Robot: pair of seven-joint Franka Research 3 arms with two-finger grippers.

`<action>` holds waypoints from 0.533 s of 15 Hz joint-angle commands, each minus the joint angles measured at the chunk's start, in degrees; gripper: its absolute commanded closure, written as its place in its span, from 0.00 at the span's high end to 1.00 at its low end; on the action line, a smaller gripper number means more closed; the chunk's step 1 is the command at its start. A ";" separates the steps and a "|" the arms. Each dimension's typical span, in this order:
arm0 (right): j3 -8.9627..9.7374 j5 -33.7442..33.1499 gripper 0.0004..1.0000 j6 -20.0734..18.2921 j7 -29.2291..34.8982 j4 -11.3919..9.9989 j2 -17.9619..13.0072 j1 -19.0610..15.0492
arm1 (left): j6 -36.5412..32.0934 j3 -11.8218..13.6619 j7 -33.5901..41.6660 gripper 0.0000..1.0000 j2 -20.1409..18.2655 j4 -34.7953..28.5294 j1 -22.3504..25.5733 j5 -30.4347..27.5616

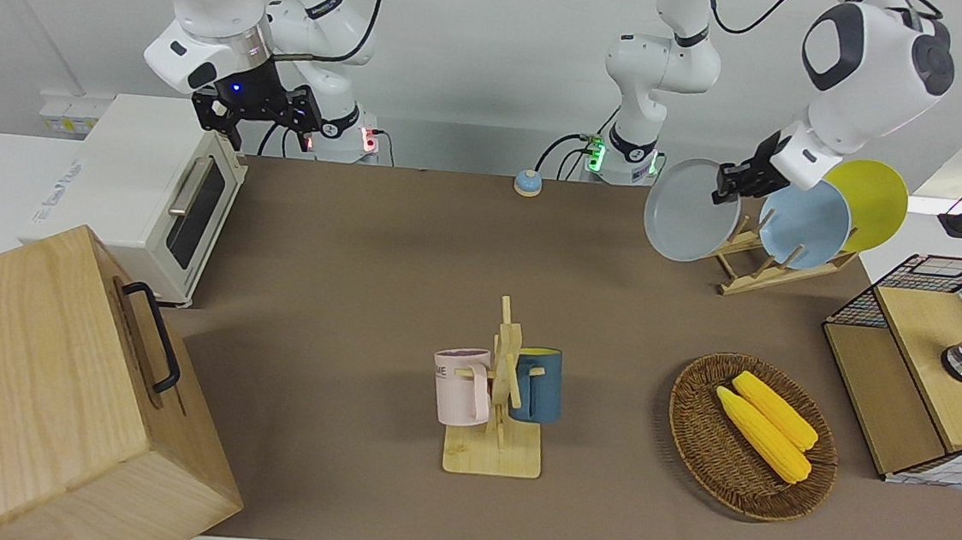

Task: Pick gray plate from low plate rack and place it on table with left arm
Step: 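Lift the gray plate out of the rack with the left gripper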

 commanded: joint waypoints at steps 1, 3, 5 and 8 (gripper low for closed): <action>1.21 -0.28 0.98 -0.62 0.68 0.41 -0.12 -1.32 | 0.91 0.31 -0.52 0.00 3.18 0.45 -2.06 -5.15; 1.13 -0.37 0.98 -0.70 0.68 0.41 -0.12 -1.32 | 1.96 0.31 -0.26 0.00 5.12 0.37 -2.69 -6.90; 1.13 -0.37 0.98 -0.70 0.68 0.33 -0.12 -1.32 | 3.98 0.31 0.53 0.00 6.79 -0.51 -2.78 -8.41; 1.21 -0.28 0.98 -0.62 0.68 0.41 -0.12 -1.32 | 7.31 0.31 0.71 0.00 8.99 -1.91 -3.83 -8.50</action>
